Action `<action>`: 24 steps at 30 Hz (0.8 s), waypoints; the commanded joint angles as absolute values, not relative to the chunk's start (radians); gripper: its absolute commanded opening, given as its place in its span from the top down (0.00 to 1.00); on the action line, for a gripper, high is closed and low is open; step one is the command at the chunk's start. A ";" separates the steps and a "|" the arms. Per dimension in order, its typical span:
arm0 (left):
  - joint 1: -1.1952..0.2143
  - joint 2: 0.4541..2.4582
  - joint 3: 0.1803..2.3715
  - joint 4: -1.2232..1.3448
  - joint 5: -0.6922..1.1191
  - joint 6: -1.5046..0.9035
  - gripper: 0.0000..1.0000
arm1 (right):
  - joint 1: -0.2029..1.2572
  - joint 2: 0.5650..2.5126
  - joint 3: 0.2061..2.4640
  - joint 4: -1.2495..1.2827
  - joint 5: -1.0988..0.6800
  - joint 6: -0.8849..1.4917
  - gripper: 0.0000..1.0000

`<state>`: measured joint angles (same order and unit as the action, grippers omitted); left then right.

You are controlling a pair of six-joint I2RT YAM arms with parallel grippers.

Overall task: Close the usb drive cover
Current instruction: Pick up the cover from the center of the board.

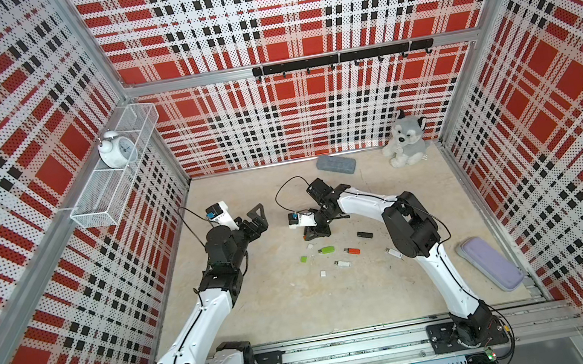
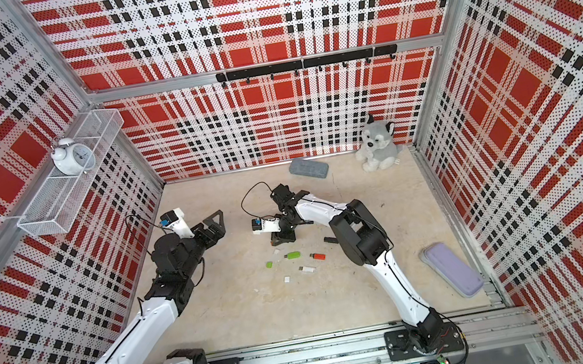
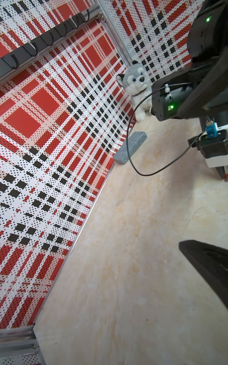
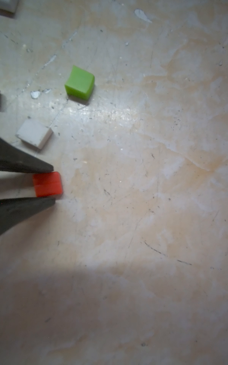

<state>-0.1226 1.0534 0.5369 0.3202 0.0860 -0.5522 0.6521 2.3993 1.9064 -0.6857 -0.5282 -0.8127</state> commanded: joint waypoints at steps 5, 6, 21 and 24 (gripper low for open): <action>-0.107 1.037 0.525 0.310 0.101 -0.532 0.02 | 0.667 2.437 1.893 -0.725 -0.494 -0.803 0.80; -0.108 1.040 0.525 0.310 0.107 -0.532 0.02 | 0.667 2.431 1.887 -0.714 -0.491 -0.801 0.80; -0.183 1.209 0.618 0.332 0.345 -0.528 0.10 | 0.614 2.003 1.483 -0.283 -0.458 -0.661 0.82; -0.240 1.262 0.653 0.336 0.361 -0.532 0.11 | 0.607 1.906 1.378 -0.216 -0.434 -0.635 0.81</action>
